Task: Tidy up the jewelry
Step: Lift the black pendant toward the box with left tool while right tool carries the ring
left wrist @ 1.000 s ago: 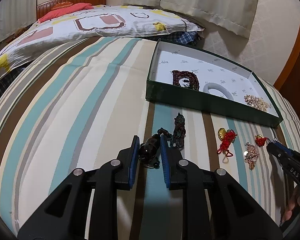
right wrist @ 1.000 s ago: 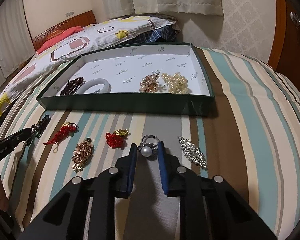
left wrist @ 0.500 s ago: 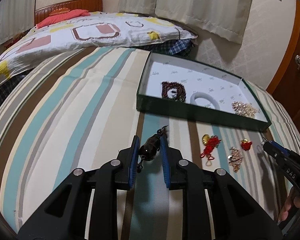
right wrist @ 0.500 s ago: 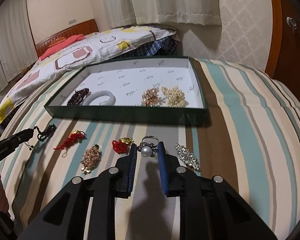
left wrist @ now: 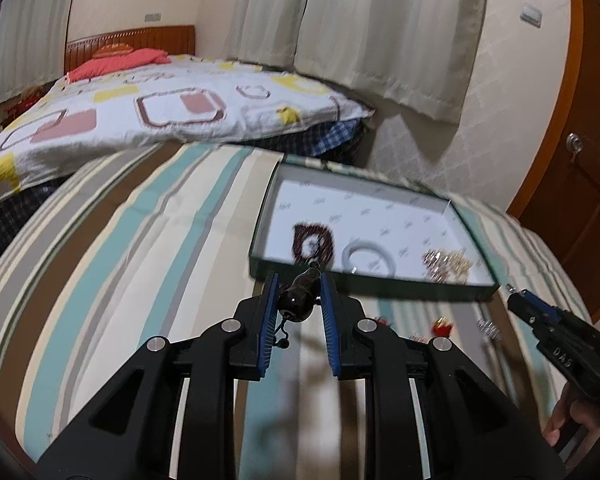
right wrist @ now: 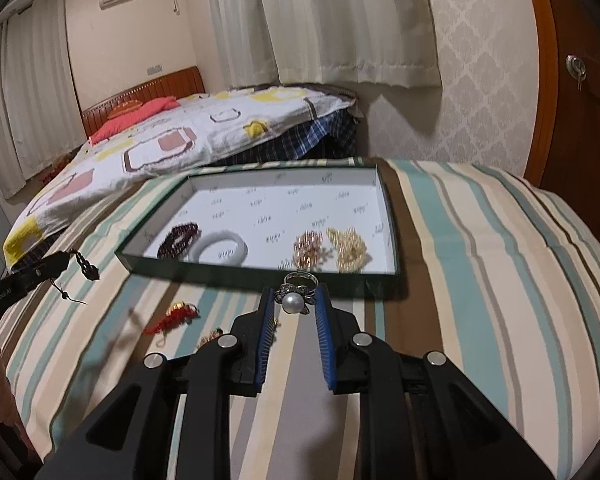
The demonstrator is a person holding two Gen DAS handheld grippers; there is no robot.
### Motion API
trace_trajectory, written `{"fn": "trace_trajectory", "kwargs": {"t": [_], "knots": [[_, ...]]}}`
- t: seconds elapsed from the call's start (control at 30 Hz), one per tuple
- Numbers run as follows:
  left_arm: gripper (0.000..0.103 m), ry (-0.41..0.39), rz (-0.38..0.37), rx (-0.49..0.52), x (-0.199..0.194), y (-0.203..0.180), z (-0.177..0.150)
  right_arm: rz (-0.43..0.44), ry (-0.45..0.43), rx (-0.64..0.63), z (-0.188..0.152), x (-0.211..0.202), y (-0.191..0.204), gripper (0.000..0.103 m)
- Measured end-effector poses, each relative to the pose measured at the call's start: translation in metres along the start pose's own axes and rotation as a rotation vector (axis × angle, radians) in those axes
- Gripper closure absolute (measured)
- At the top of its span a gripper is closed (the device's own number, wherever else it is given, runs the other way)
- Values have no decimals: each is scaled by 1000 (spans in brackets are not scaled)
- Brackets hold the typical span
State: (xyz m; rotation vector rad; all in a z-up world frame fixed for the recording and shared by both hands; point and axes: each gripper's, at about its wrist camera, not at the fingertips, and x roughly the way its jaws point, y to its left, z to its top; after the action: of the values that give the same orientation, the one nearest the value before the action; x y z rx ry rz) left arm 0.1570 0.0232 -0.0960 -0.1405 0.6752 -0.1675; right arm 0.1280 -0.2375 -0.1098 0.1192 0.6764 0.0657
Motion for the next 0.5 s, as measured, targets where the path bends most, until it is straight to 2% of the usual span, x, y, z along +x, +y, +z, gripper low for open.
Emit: {"fn": "trace_trajectory", "kwargs": {"t": [0.27,0.5], "knots": [[82,-62,-51,15,9,-20,40,-3,-65,-12,32,3,-6,81],[82,-71,-78,13,53,-37,75,-1,-114,-24,67,27,-17,81]]}}
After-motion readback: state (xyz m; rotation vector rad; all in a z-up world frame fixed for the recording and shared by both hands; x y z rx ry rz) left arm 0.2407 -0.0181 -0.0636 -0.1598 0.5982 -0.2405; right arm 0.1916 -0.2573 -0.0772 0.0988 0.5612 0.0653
